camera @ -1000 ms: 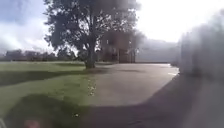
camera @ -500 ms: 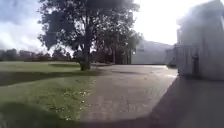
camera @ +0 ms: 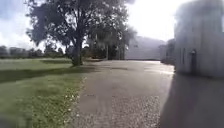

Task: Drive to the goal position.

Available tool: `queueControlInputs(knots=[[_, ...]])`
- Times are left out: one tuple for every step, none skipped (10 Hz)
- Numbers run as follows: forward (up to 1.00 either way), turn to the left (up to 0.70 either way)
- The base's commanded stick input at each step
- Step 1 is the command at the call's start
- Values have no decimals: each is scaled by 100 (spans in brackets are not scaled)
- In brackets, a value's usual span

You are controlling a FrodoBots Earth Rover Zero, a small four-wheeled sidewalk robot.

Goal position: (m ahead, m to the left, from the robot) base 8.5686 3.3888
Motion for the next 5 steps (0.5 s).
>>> queueControlInputs(knots=[[70, -22], [70, -9], [70, -6], [70, -3], [70, 0]])
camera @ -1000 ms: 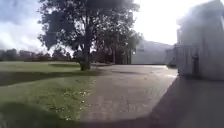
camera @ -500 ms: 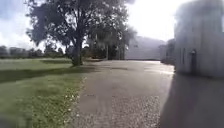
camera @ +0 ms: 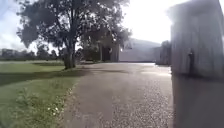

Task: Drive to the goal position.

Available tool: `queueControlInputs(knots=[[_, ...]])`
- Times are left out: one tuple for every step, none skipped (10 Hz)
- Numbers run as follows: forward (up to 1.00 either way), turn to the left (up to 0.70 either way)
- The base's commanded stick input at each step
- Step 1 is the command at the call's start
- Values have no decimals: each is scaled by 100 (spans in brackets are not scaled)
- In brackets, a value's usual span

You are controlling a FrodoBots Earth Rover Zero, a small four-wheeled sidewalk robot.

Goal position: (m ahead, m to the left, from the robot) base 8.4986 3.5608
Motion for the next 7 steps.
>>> queueControlInputs(knots=[[70, 0], [70, 0], [70, 0], [70, 0], [70, 0], [70, 0], [70, 0]])
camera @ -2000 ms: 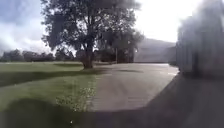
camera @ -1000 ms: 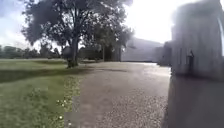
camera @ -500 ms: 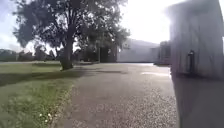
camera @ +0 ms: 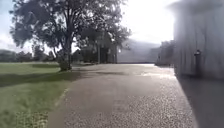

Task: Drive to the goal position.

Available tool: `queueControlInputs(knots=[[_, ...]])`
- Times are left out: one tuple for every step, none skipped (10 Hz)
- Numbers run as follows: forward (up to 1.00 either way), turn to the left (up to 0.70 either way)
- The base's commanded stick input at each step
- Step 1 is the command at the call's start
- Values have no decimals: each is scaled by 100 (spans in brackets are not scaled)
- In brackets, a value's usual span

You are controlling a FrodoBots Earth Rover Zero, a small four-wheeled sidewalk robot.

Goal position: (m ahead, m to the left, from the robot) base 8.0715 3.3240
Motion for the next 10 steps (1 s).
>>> queueControlInputs(knots=[[70, 0], [70, 0], [70, 0], [70, 0], [70, 0], [70, 0], [70, 0], [70, 0], [70, 0], [70, 0]])
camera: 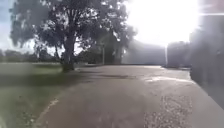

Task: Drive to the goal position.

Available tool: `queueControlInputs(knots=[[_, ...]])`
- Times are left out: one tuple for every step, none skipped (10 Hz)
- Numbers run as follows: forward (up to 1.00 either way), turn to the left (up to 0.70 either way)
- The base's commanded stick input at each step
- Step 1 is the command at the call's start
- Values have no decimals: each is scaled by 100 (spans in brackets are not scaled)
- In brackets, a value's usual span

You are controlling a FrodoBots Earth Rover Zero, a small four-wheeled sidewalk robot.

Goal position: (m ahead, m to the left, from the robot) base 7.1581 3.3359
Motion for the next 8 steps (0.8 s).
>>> queueControlInputs(knots=[[70, 0], [70, 0], [70, 0], [70, 0], [70, 0], [70, 0], [70, 0], [70, 1]])
